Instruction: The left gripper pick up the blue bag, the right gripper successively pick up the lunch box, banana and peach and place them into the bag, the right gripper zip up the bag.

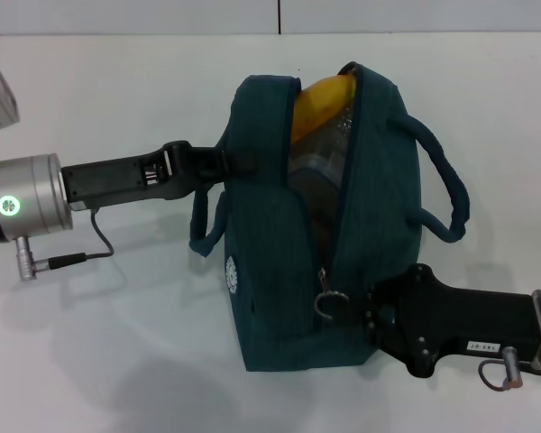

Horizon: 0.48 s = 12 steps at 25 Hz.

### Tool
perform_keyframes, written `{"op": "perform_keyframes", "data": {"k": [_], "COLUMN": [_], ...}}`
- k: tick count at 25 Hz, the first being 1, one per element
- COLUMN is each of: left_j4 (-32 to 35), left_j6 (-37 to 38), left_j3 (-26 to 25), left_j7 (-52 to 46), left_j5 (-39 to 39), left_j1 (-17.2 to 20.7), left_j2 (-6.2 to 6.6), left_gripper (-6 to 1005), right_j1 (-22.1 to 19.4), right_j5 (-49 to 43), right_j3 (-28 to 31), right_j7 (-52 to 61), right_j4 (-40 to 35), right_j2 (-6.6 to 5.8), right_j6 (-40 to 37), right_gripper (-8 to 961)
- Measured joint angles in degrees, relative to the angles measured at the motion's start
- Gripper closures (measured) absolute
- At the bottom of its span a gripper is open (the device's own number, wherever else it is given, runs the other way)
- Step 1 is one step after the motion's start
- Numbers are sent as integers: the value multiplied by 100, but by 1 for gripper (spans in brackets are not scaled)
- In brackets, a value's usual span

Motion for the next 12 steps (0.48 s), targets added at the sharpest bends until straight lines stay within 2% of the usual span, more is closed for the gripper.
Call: {"op": "perform_keyframes", "data": {"k": [1,12], "left_j4": [0,0], "left_j6": [0,0], "left_j3": [0,-4], "left_j7": [7,86], "left_j5": [5,-2], "left_j1": [-3,1], "left_j2": [-2,0], "left_gripper": [950,950], "right_j1": [0,-46], "right_j5": [0,58], "right_j3": [-2,10], "right_j7": [0,-38], "right_j4": [-7,-29], "right_j2": [0,-14], "right_j6": [3,-99], "right_gripper": [829,947]}}
